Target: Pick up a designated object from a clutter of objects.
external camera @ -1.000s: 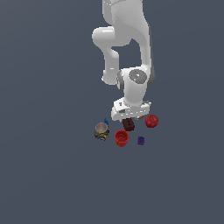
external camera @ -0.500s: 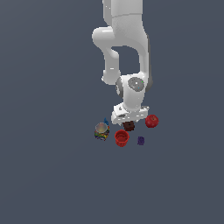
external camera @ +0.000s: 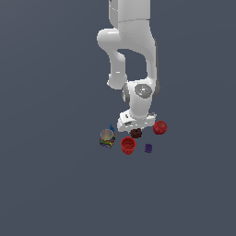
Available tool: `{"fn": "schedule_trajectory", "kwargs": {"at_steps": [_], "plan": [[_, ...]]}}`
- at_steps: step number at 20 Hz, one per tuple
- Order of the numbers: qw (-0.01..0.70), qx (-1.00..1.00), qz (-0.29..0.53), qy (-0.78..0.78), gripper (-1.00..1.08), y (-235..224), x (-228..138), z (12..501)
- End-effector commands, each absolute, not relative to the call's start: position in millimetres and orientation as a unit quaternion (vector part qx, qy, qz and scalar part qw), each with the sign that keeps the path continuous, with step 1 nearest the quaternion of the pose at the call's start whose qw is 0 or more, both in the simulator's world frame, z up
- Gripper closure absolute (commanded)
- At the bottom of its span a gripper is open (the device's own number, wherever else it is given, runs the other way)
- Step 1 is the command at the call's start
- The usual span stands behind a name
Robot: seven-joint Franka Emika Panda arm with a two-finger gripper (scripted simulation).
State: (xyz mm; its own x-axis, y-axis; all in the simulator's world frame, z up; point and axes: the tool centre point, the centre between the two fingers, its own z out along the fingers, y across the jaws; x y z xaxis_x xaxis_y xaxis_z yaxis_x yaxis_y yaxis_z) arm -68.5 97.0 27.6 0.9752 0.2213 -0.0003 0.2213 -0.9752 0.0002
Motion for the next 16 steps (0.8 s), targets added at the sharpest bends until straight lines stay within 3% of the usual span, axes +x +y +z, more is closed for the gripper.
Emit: {"fn": "schedule_trajectory", "kwargs": {"at_steps": [1, 16], "plan": [[0.000, 0.994, 0.000, 0.111, 1.08, 97.1, -68.2, 26.9], [0.000, 0.994, 0.000, 0.111, 1.08, 83.3, -71.8, 46.8]]}}
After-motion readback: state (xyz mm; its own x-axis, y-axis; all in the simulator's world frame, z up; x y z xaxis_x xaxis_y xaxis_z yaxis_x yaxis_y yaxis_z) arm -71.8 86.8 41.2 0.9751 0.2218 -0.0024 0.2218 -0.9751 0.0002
